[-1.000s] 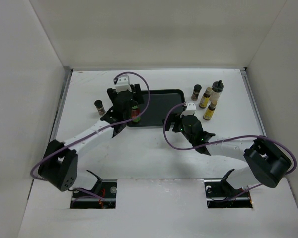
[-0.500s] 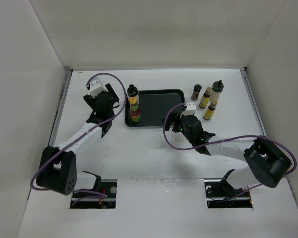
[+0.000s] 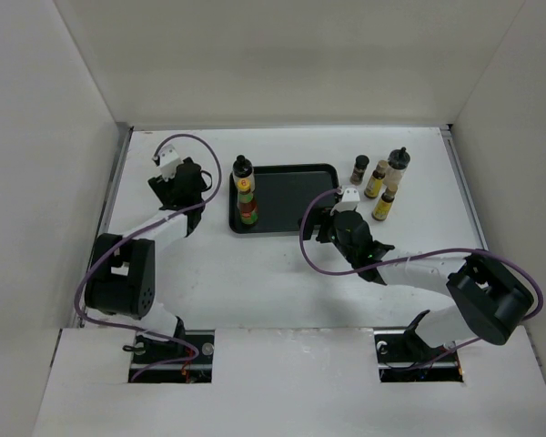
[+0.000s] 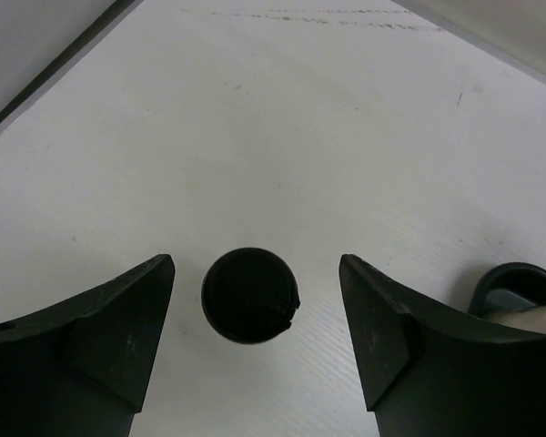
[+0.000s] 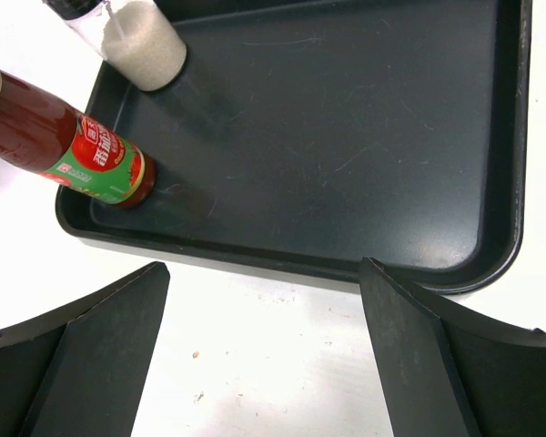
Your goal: Organize the condiment bottles
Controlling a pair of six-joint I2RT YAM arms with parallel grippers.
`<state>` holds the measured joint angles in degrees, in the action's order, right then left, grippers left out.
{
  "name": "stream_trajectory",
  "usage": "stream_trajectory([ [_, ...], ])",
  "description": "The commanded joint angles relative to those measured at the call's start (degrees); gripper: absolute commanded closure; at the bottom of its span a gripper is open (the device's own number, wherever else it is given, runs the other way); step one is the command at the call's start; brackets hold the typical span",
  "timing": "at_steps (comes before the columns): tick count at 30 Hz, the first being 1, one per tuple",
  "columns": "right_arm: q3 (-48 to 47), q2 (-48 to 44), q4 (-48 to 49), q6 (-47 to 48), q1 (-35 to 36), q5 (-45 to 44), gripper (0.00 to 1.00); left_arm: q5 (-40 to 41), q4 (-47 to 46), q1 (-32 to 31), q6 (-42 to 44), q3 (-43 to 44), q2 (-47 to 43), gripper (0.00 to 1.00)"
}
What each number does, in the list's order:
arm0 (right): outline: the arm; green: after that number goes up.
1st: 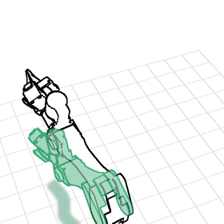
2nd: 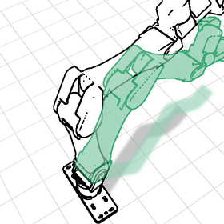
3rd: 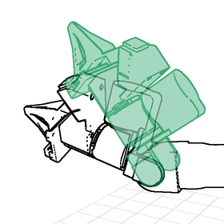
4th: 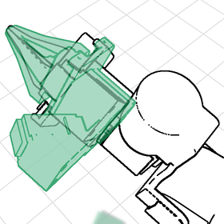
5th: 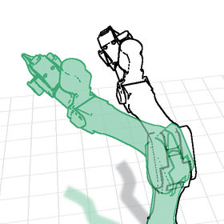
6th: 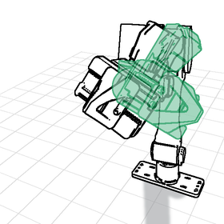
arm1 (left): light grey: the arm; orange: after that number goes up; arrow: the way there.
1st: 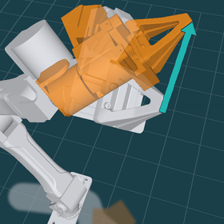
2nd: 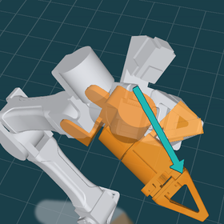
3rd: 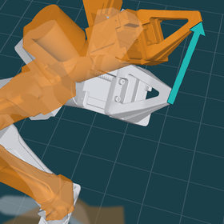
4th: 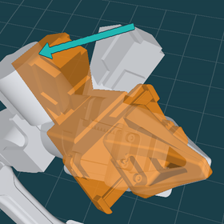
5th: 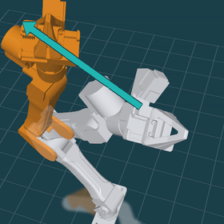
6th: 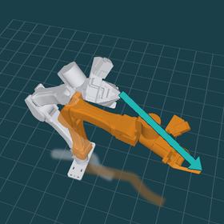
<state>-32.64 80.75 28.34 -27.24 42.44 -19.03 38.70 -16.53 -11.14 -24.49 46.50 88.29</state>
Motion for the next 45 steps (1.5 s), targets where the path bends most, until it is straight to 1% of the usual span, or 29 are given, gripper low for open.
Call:
stream_trajectory([
  [1, -1.11, 0.02, 1.99, -0.18, -0.21, 0.30, 0.10, -0.55, -3.24, 1.25, -0.56, 3.50, 1.88, 0.29],
  [3, -1.37, 0.20, 1.55, -0.09, -0.21, 0.31, 0.11, -1.51, -3.07, 1.51, -0.56, 4.73, 3.55, 0.32],
  [6, -0.93, -0.24, 2.16, -0.18, -0.21, 0.31, 0.11, -2.40, -3.15, 1.69, -0.91, 5.44, 5.13, 0.38],
  [7, -0.93, -0.24, 2.07, -0.26, -0.21, 0.31, 0.11, -2.49, -3.07, 1.60, -0.91, 5.53, 5.22, 0.43],
  [10, -1.02, -0.42, 1.98, -0.09, -0.21, 0.31, 0.10, -1.44, -3.76, 1.51, -1.52, 4.13, 3.48, 0.61],
  [12, -0.84, -0.16, 2.25, -0.26, -0.21, 0.39, 0.10, -0.99, -3.59, 1.43, -1.35, 3.34, 0.23, 0.66],
  [13, -1.02, 0.02, 2.07, -0.27, -0.21, 0.39, 0.10, -0.64, -3.68, 1.34, -1.26, 2.81, -1.61, 0.68],
  [15, -1.28, 0.02, 1.72, 0.00, -0.21, 0.31, 0.10, 1.63, -4.12, 0.81, -0.82, 1.06, -8.36, 0.70],
  [19, -0.76, -1.03, 2.07, -0.26, -0.21, 0.22, 0.10, 3.40, -4.21, -1.90, 0.93, 0.87, -20.32, 0.71],
  [21, -0.76, -2.17, 1.63, 0.08, -0.21, -0.22, 0.10, 3.49, -4.47, -4.89, 1.99, 2.18, -25.08, 0.71],
  [24, 0.12, -4.54, 2.25, 0.44, -0.12, -1.62, 0.10, 1.83, -4.82, -11.29, 4.44, 6.66, -26.85, 0.71],
  [26, 0.47, -6.56, 1.64, 0.70, -0.12, -2.24, 0.11, -0.02, -5.87, -16.65, 6.11, 9.82, -25.46, 0.71],
  [29, 1.26, -10.69, 1.63, 1.23, 0.67, -3.82, 0.11, -2.30, -7.81, -24.22, 8.23, 14.22, -20.28, 0.71],
  [33, 3.11, -18.58, 0.41, 2.20, 1.02, -7.33, 0.13, -4.06, -9.30, -30.29, 8.32, 16.60, -11.59, 0.71],
  [39, 6.62, -29.50, -3.72, 1.76, 0.42, -10.50, 0.14, -3.89, -13.34, -34.78, 6.91, 14.32, -2.17, 0.71],
  [45, 8.91, -30.65, -4.26, 0.70, -0.64, -10.68, 0.14, -2.23, -15.28, -36.10, 6.82, 12.30, 3.37, 0.71],
])
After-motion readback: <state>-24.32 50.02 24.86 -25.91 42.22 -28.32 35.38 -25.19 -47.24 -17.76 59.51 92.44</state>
